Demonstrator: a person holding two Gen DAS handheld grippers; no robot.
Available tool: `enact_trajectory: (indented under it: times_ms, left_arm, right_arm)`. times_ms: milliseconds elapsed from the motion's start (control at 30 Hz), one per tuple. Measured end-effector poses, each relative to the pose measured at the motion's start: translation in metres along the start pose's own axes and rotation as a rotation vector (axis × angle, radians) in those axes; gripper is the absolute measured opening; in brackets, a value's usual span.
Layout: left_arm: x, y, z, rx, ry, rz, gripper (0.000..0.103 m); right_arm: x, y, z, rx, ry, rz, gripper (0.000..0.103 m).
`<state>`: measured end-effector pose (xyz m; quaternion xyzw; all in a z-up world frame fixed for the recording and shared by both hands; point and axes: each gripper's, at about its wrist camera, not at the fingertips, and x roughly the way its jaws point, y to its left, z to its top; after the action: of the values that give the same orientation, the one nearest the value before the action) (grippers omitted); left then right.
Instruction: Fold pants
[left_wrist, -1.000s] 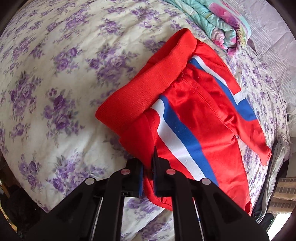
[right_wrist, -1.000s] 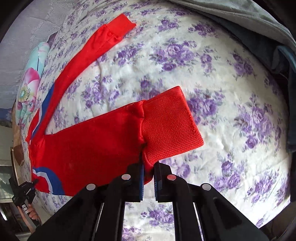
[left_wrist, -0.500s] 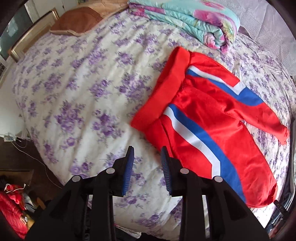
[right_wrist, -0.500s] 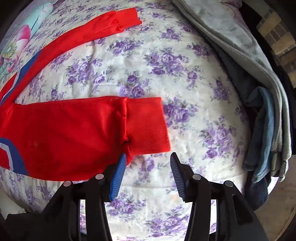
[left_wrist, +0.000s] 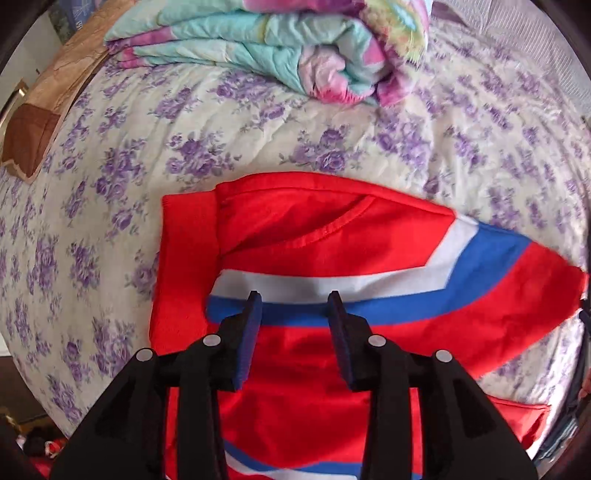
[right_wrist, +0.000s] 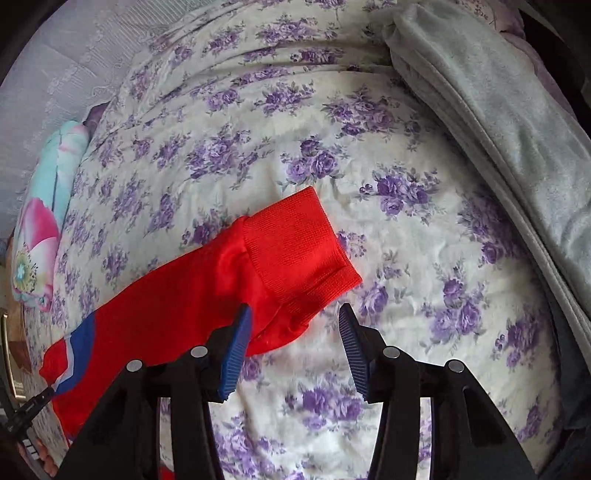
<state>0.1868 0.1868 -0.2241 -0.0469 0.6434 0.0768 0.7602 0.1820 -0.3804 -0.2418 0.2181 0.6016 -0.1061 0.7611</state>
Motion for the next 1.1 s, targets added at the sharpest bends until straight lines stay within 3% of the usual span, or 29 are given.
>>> enact_trajectory:
  times_ms: [33, 67, 133, 233, 333, 433, 500, 600, 667, 733, 800, 833, 867, 933, 1100]
  left_arm:
    - [0.013, -0.005, 0.003, 0.026, 0.026, 0.024, 0.037]
    - [0.017, -0.007, 0.005, 0.036, 0.008, 0.035, 0.038]
    - [0.015, -0.010, 0.008, 0.040, 0.005, 0.048, 0.039]
    - [0.013, -0.007, 0.008, 0.025, 0.021, 0.024, 0.039]
    - [0.012, -0.004, 0.003, 0.038, 0.019, 0.012, 0.041]
    - [0.015, -0.005, 0.000, 0.044, 0.012, 0.007, 0.041]
    - [0.017, -0.007, 0.001, 0.046, 0.012, 0.015, 0.042]
    - [0.020, -0.007, 0.001, 0.064, 0.039, 0.015, 0.043]
    - [0.010, -0.003, 0.006, 0.089, 0.050, -0.010, 0.043]
    - [-0.013, 0.007, 0.011, 0.133, 0.000, -0.019, 0.044]
    - [-0.034, 0.019, 0.018, 0.197, -0.048, -0.042, 0.061]
    - [-0.042, 0.024, 0.022, 0.234, -0.067, -0.056, 0.077]
    - [-0.047, 0.028, 0.030, 0.284, -0.074, -0.062, 0.083]
    - [-0.050, 0.032, 0.044, 0.381, -0.083, -0.045, 0.083]
    - [-0.026, 0.031, 0.071, 0.531, 0.036, -0.163, 0.083]
  right_arm:
    - [0.011, -0.001, 0.001, 0.012, 0.020, 0.006, 0.047]
    - [0.020, -0.002, 0.001, 0.020, 0.036, 0.020, 0.032]
    - [0.024, 0.001, -0.002, 0.009, 0.031, 0.028, 0.020]
    - [0.002, 0.004, -0.008, -0.013, 0.009, -0.004, 0.016]
    - [-0.016, -0.012, -0.023, 0.040, 0.026, -0.030, 0.016]
    - [0.010, -0.022, -0.037, 0.053, 0.076, -0.056, 0.019]
    - [0.015, -0.011, -0.043, -0.030, -0.016, -0.097, 0.021]
    - [0.012, 0.015, -0.044, -0.171, 0.004, -0.226, 0.026]
    - [-0.006, 0.020, -0.049, -0.200, -0.005, -0.266, 0.036]
    - [-0.036, 0.019, -0.057, -0.200, -0.050, -0.233, 0.038]
    - [-0.064, 0.021, -0.071, -0.220, -0.084, -0.184, 0.047]
    - [-0.075, 0.025, -0.078, -0.243, -0.095, -0.159, 0.048]
    - [-0.083, 0.028, -0.086, -0.272, -0.100, -0.139, 0.048]
    - [-0.090, 0.038, -0.099, -0.319, -0.097, -0.111, 0.048]
    - [-0.094, 0.054, -0.125, -0.375, -0.077, -0.058, 0.048]
